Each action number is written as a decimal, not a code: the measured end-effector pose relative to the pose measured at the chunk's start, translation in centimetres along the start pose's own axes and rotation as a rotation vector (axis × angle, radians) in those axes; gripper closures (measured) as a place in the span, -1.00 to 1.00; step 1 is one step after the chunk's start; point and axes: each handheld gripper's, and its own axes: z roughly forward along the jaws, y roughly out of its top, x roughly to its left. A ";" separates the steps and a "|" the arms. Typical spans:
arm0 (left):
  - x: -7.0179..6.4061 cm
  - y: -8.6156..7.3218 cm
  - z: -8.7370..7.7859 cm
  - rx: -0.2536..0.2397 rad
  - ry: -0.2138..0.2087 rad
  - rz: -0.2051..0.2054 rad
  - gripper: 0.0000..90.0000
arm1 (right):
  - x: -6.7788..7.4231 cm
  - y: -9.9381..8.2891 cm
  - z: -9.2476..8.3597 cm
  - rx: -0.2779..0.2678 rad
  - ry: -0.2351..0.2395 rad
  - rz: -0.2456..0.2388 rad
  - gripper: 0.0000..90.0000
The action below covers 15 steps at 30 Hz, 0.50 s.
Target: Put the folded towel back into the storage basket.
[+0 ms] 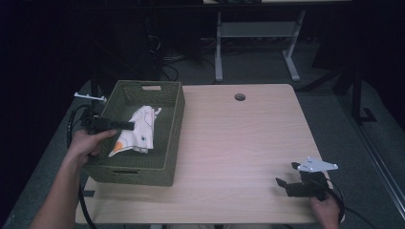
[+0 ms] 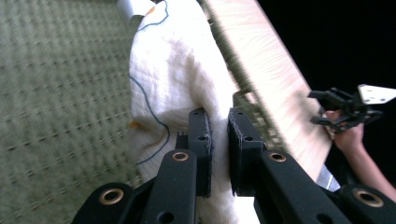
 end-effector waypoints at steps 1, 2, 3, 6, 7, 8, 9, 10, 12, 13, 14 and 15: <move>0.3 0.0 0.3 0.016 0.011 0.000 0.82 | 0.0 0.0 0.0 0.002 0.001 -0.001 -0.69; 0.5 0.1 0.5 0.027 0.017 0.001 0.82 | 0.0 0.0 0.1 0.005 -0.001 0.000 -0.69; 0.8 0.1 0.8 0.038 0.019 0.005 0.82 | 0.0 -0.1 0.1 0.010 -0.003 0.002 -0.69; 1.2 0.4 1.2 0.065 0.041 0.007 0.82 | -0.1 -0.1 0.2 0.015 -0.001 0.003 -0.69; 1.3 0.5 1.3 0.068 0.050 0.006 0.83 | -0.1 -0.1 0.3 0.018 -0.001 0.004 -0.69; 1.3 0.5 1.3 0.068 0.050 0.006 0.83 | -0.1 -0.1 0.3 0.018 -0.001 0.004 -0.69; 1.6 0.7 1.2 0.065 0.078 0.029 0.83 | -0.1 -0.1 0.3 0.019 -0.002 0.003 -0.69; 1.6 0.9 1.1 0.052 0.124 0.049 0.80 | -0.1 -0.1 0.3 0.021 -0.002 0.003 -0.69; 1.8 1.2 0.9 0.015 0.200 0.047 0.43 | -0.1 -0.1 0.3 0.021 0.000 0.003 -0.69; 1.9 1.2 0.9 0.017 0.194 0.047 0.41 | 0.0 -0.1 0.3 0.021 0.001 0.003 -0.69; 1.8 1.1 1.0 0.025 0.205 0.049 0.40 | 0.0 -0.1 0.3 0.021 0.003 0.003 -0.69; 1.8 1.1 1.1 0.039 0.216 0.053 0.38 | 0.0 -0.1 0.3 0.021 0.004 0.003 -0.69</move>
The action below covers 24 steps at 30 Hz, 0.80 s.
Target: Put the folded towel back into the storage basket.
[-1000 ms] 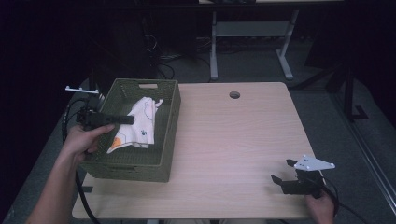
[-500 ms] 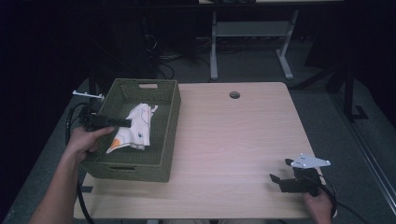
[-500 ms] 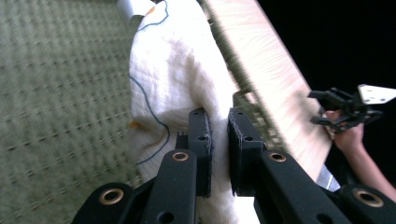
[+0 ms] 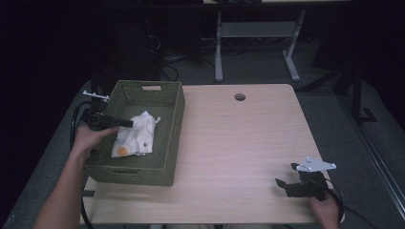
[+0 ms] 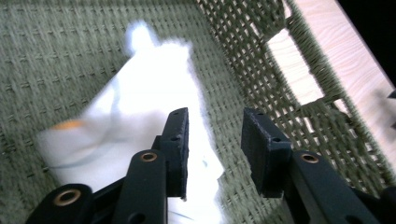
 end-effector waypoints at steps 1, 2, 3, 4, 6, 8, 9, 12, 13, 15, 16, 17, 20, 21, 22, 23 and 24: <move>-0.1 0.0 0.2 0.008 0.001 -0.001 0.37 | 0.0 0.0 0.0 0.001 0.001 0.000 -0.69; -0.3 -0.1 0.3 0.022 0.007 0.009 0.38 | 0.0 0.0 0.0 0.002 0.002 -0.001 -0.69; -0.3 -0.1 0.3 0.022 0.007 0.009 0.38 | 0.0 0.0 0.0 0.000 0.003 -0.004 -0.69; -0.8 -0.1 0.7 0.040 0.006 0.022 0.38 | 0.1 0.0 0.1 -0.003 0.006 -0.006 -0.69; -1.4 0.0 1.2 0.063 0.003 0.043 0.40 | 0.2 0.0 0.0 -0.002 0.010 -0.007 -0.69; -1.6 0.0 1.5 0.075 0.000 0.049 0.41 | 0.2 0.0 -0.1 -0.002 0.010 -0.009 -0.69; -1.9 0.0 1.9 0.092 0.002 0.058 0.42 | 0.2 0.1 -0.1 -0.003 0.012 -0.012 -0.69; -2.2 -0.4 4.0 0.167 0.020 0.068 0.43 | 0.2 0.1 -0.2 -0.012 0.020 -0.017 -0.69; -2.2 -0.4 4.0 0.167 0.020 0.068 0.43 | 0.2 0.1 -0.2 -0.012 0.020 -0.017 -0.69; -2.0 -0.8 5.3 0.211 0.032 0.061 0.43 | 0.3 0.1 -0.4 -0.015 0.023 -0.021 -0.69; -1.9 -0.8 5.7 0.225 0.041 0.058 0.43 | 0.2 0.1 -0.4 -0.016 0.021 -0.022 -0.69; -1.9 -0.8 5.7 0.225 0.041 0.058 0.43 | 0.2 0.1 -0.4 -0.018 0.021 -0.021 -0.69; -1.7 -1.0 7.0 0.283 0.077 0.063 0.43 | 0.3 0.1 -0.4 -0.018 0.025 -0.024 -0.69; -1.7 -1.0 7.0 0.283 0.077 0.063 0.42 | 0.3 0.1 -0.4 -0.018 0.025 -0.024 -0.69; -1.7 -1.0 7.4 0.313 0.101 0.073 0.42 | 0.3 0.1 -0.4 -0.018 0.026 -0.024 -0.69; -1.5 -1.0 7.9 0.340 0.102 0.068 0.38 | 0.2 0.1 -0.4 -0.019 0.025 -0.026 -0.69; -1.6 -1.0 8.1 0.348 0.110 0.071 0.37 | 0.2 0.1 -0.4 -0.018 0.025 -0.024 -0.69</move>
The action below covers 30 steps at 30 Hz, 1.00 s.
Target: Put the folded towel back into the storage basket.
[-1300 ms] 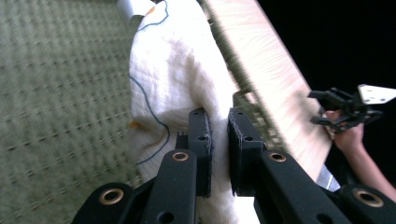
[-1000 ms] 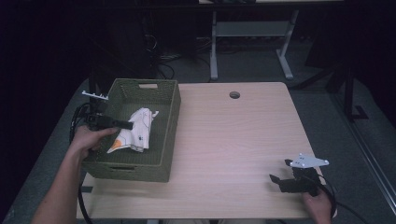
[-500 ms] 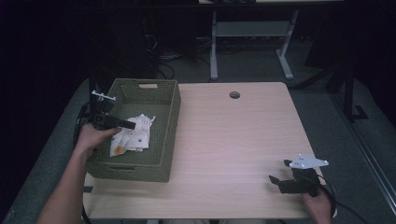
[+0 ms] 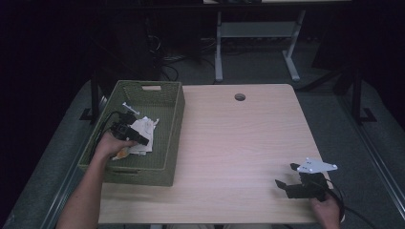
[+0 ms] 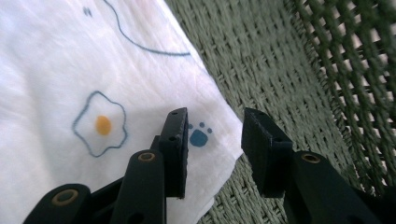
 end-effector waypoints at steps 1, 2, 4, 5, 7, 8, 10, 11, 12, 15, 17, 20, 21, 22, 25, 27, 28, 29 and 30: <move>-0.1 0.1 0.3 0.019 0.012 0.004 0.36 | 0.0 0.0 0.0 0.001 0.000 0.000 -0.69; -0.2 0.3 0.5 0.034 0.016 0.009 0.33 | 0.0 0.0 0.0 0.001 0.000 0.001 -0.69; -0.5 0.5 1.0 0.057 0.035 0.016 0.28 | 0.0 0.0 0.1 0.000 0.001 0.001 -0.69; -0.7 0.7 1.3 0.075 0.060 0.033 0.27 | 0.0 0.0 0.1 0.000 0.001 0.001 -0.69; -0.9 0.8 1.5 0.081 0.089 0.050 0.27 | 0.0 0.0 0.1 -0.001 0.001 0.000 -0.69; -1.1 0.9 1.7 0.091 0.115 0.065 0.27 | 0.0 0.0 0.0 -0.001 0.001 0.000 -0.69; -1.5 1.0 1.9 0.097 0.168 0.081 0.39 | -0.1 0.0 0.0 -0.004 -0.001 -0.002 -0.69; -1.8 1.1 1.9 0.100 0.204 0.104 0.65 | -0.1 0.0 0.0 -0.004 -0.001 -0.002 -0.69; -1.9 1.2 1.8 0.095 0.197 0.115 0.80 | -0.2 0.0 -0.1 -0.004 -0.003 -0.002 -0.69; -2.2 1.2 1.5 0.087 0.198 0.117 0.97 | -0.3 0.1 -0.3 -0.018 -0.005 0.003 -0.69; -2.3 1.2 1.3 0.071 0.178 0.112 0.98 | -0.3 0.0 -0.4 -0.019 -0.007 0.004 -0.69; -2.7 1.0 0.2 0.035 0.115 0.115 0.98 | -0.4 0.0 -0.5 -0.020 -0.007 0.004 -0.69; -2.8 1.0 -0.1 0.033 0.100 0.127 0.98 | -0.3 0.0 -0.5 -0.019 -0.006 0.002 -0.69; -2.9 0.9 -0.3 0.028 0.077 0.137 0.98 | -0.3 0.0 -0.5 -0.018 -0.006 0.001 -0.69; -3.1 0.7 -0.1 0.063 -0.020 0.145 0.95 | -0.3 0.0 -0.4 -0.016 -0.003 -0.004 -0.69; -3.4 0.5 0.2 0.100 -0.054 0.146 0.69 | -0.2 0.0 -0.3 -0.010 -0.003 -0.004 -0.69; -3.4 0.6 0.3 0.098 -0.056 0.133 0.58 | -0.2 0.1 -0.3 -0.011 -0.003 -0.006 -0.69; -3.4 0.6 0.3 0.098 -0.056 0.133 0.58 | -0.2 0.1 -0.3 -0.011 -0.003 -0.006 -0.69; -3.3 0.6 0.1 0.078 -0.064 0.119 0.57 | -0.2 0.1 -0.2 -0.008 -0.001 -0.009 -0.69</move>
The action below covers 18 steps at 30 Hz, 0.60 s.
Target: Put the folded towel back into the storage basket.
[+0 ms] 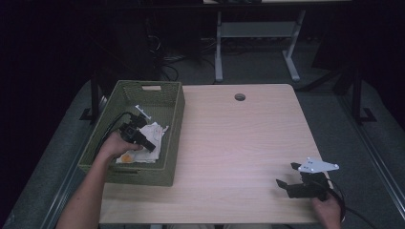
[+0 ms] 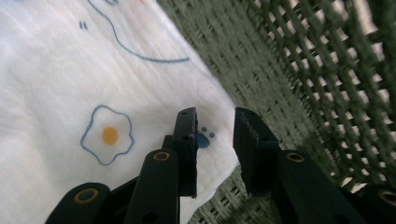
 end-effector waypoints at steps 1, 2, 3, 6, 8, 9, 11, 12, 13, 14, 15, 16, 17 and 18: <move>0.0 0.0 0.0 0.000 0.000 0.000 0.59 | 0.0 0.0 0.0 0.000 0.000 0.000 -0.69; 0.1 0.0 -0.1 0.003 0.004 -0.002 0.59 | 0.0 0.0 0.0 0.000 0.000 -0.002 -0.69; 0.2 0.0 0.0 0.011 0.010 -0.006 0.78 | 0.0 0.0 0.0 -0.001 0.000 -0.001 -0.69; 0.9 0.0 1.1 0.064 0.034 -0.031 0.91 | 0.1 0.0 -0.1 -0.004 -0.004 0.002 -0.69; 1.1 -0.1 2.0 0.109 0.054 -0.022 0.91 | 0.1 -0.1 -0.2 -0.007 -0.007 0.006 -0.69; 1.1 -0.1 2.0 0.109 0.054 -0.022 0.92 | 0.1 -0.1 -0.2 -0.007 -0.007 0.006 -0.69; 1.2 -0.2 1.8 0.074 0.045 -0.032 0.86 | 0.1 -0.1 -0.3 -0.013 -0.010 0.006 -0.69; 1.2 -0.4 1.4 0.041 0.036 -0.039 0.81 | 0.2 -0.1 -0.3 -0.014 -0.007 0.009 -0.69; 1.1 -0.6 1.0 0.010 0.030 -0.044 0.75 | 0.2 -0.1 -0.3 -0.012 -0.006 0.010 -0.69; 1.2 -0.8 0.7 -0.014 0.027 -0.042 0.72 | 0.3 0.0 -0.2 -0.013 -0.004 0.006 -0.69; 1.2 -1.0 0.4 -0.024 0.018 -0.045 0.68 | 0.4 0.0 -0.2 -0.013 -0.003 0.004 -0.69; 1.3 -1.2 0.1 -0.040 0.012 -0.049 0.65 | 0.4 0.1 -0.1 -0.013 -0.003 0.002 -0.69; 1.3 -1.2 0.1 -0.040 0.012 -0.049 0.64 | 0.4 0.1 -0.1 -0.013 -0.003 0.002 -0.69; 1.2 -1.7 -0.4 -0.076 -0.008 -0.055 0.62 | 0.6 0.2 0.1 -0.010 0.003 0.001 -0.69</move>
